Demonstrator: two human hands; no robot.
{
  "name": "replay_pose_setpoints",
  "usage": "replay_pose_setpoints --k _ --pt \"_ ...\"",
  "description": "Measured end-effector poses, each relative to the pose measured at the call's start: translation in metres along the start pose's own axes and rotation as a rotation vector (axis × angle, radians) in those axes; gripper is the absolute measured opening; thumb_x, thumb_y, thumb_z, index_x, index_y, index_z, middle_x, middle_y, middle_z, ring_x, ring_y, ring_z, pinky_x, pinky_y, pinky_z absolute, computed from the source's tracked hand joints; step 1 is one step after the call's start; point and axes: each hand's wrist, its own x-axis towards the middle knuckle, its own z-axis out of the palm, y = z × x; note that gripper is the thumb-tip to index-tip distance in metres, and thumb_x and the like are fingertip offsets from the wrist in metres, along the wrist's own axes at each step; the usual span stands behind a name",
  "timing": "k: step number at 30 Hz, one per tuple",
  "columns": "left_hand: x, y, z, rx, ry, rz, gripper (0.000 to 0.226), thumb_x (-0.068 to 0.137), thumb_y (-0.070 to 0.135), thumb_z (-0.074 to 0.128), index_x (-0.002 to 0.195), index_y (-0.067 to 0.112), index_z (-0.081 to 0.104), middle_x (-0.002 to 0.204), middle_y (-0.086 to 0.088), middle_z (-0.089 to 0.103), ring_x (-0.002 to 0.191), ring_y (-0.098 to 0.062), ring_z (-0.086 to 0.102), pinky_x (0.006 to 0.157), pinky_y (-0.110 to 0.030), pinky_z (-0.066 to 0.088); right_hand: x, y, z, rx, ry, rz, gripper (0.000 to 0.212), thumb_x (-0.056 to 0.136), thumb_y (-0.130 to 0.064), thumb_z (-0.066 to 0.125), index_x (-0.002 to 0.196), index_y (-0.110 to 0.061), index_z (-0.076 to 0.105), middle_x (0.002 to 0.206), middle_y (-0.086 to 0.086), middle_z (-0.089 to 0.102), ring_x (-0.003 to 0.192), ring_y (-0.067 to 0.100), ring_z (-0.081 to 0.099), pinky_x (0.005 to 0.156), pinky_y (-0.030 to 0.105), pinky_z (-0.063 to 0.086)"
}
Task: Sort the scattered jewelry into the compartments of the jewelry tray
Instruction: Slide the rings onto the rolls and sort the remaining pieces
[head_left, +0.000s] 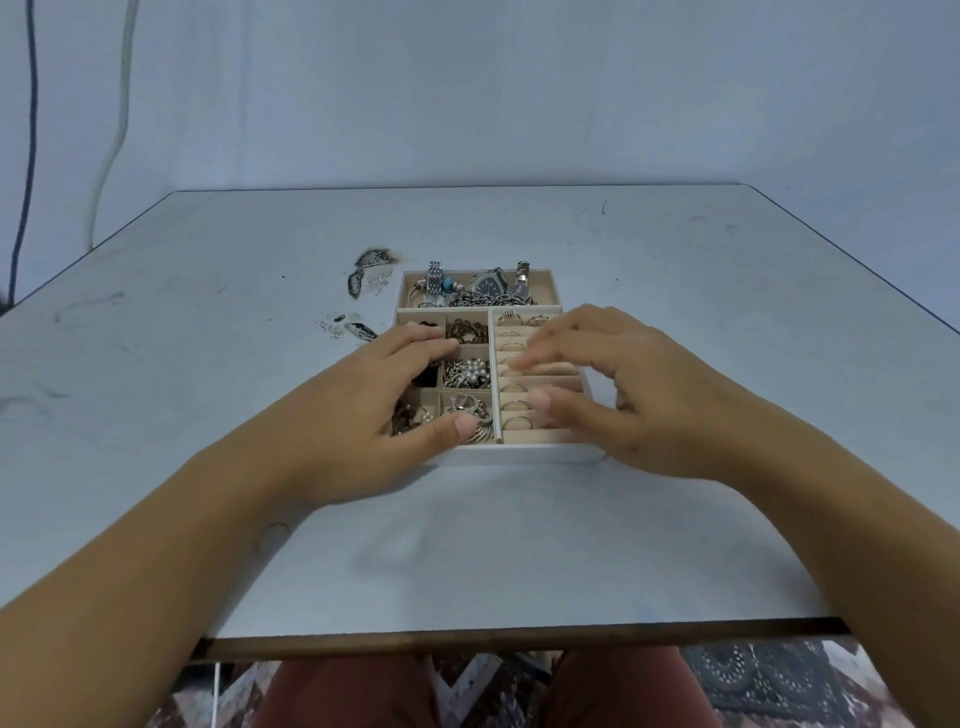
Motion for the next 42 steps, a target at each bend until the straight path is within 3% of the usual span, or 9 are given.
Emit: replay_pose_setpoints --k 5,7,10,15,21,25,28,36,42 --pt "-0.004 -0.008 -0.025 0.016 0.047 -0.057 0.072 0.079 0.075 0.034 0.140 0.036 0.037 0.139 0.018 0.042 0.116 0.003 0.041 0.090 -0.020 0.040 0.034 -0.024 0.009 -0.076 -0.135 0.053 0.048 0.096 -0.044 0.041 0.141 -0.028 0.039 0.145 -0.004 0.037 0.134 0.008 0.028 0.109 0.027 0.024" --pt "-0.010 -0.012 -0.036 0.032 0.059 -0.125 0.065 0.084 0.072 0.035 0.140 0.038 0.037 0.140 0.016 0.042 0.109 0.002 0.043 0.084 -0.020 0.040 0.046 -0.031 0.019 -0.110 -0.169 0.062 0.050 0.098 -0.043 0.037 0.145 -0.028 0.031 0.152 -0.001 0.027 0.141 0.013 0.022 0.113 0.031 0.020" --pt "-0.029 -0.023 -0.047 0.072 0.079 -0.211 0.065 0.083 0.069 0.034 0.140 0.038 0.037 0.139 0.020 0.042 0.101 -0.006 0.055 0.087 -0.028 0.039 0.055 -0.035 0.036 -0.137 -0.204 0.071 0.052 0.099 -0.045 0.035 0.147 -0.028 0.027 0.156 -0.002 0.020 0.144 0.015 0.014 0.117 0.036 0.013" --pt "-0.068 -0.052 -0.051 0.096 0.100 -0.248 0.054 0.080 0.075 0.033 0.125 0.047 0.048 0.121 0.031 0.048 0.095 -0.006 0.060 0.084 -0.027 0.043 0.056 -0.033 0.051 -0.228 -0.222 0.040 0.052 0.096 -0.055 0.028 0.146 -0.039 0.027 0.157 -0.006 0.018 0.145 0.012 0.011 0.116 0.041 0.004" --pt "-0.093 -0.072 -0.052 0.040 0.097 -0.241 0.028 0.077 0.062 0.057 0.101 0.049 0.064 0.109 0.031 0.057 0.104 0.011 0.053 0.091 -0.024 0.044 0.054 -0.033 0.053 -0.188 -0.190 0.039 0.053 0.089 -0.063 0.028 0.140 -0.048 0.032 0.157 -0.006 0.021 0.144 0.010 0.016 0.118 0.044 0.006" --pt "-0.095 -0.070 -0.055 -0.035 0.034 -0.229 0.037 0.067 0.073 0.062 0.097 0.052 0.067 0.105 0.030 0.058 0.102 0.009 0.054 0.088 -0.020 0.042 0.054 -0.035 0.052 -0.129 -0.159 0.043 0.056 0.083 -0.064 0.030 0.136 -0.049 0.038 0.155 -0.006 0.027 0.142 0.009 0.022 0.117 0.047 0.013" --pt "-0.091 -0.064 -0.053 -0.066 -0.002 -0.237 0.028 0.063 0.060 0.072 0.090 0.051 0.069 0.097 0.025 0.059 0.096 0.008 0.054 0.080 -0.018 0.041 0.053 -0.038 0.050 -0.111 -0.144 0.048 0.050 0.088 -0.062 0.039 0.136 -0.047 0.041 0.154 -0.007 0.029 0.141 0.011 0.024 0.117 0.044 0.012" --pt "-0.078 -0.057 -0.062 -0.089 -0.255 -0.293 0.011 0.078 0.044 0.069 0.084 0.042 0.061 0.085 0.013 0.060 0.077 -0.002 0.055 0.070 -0.018 0.044 0.052 -0.041 0.048 -0.117 -0.141 0.053 0.046 0.091 -0.052 0.046 0.136 -0.043 0.043 0.153 -0.009 0.028 0.140 0.012 0.024 0.115 0.036 0.012" --pt "-0.082 -0.049 -0.054 -0.171 -0.074 -0.228 0.017 0.074 0.036 0.077 0.073 0.030 0.061 0.069 0.010 0.063 0.059 -0.004 0.054 0.058 -0.013 0.043 0.052 -0.038 0.050 -0.122 -0.123 0.037 0.047 0.091 -0.053 0.046 0.135 -0.039 0.046 0.152 -0.008 0.031 0.140 0.011 0.026 0.115 0.035 0.014"
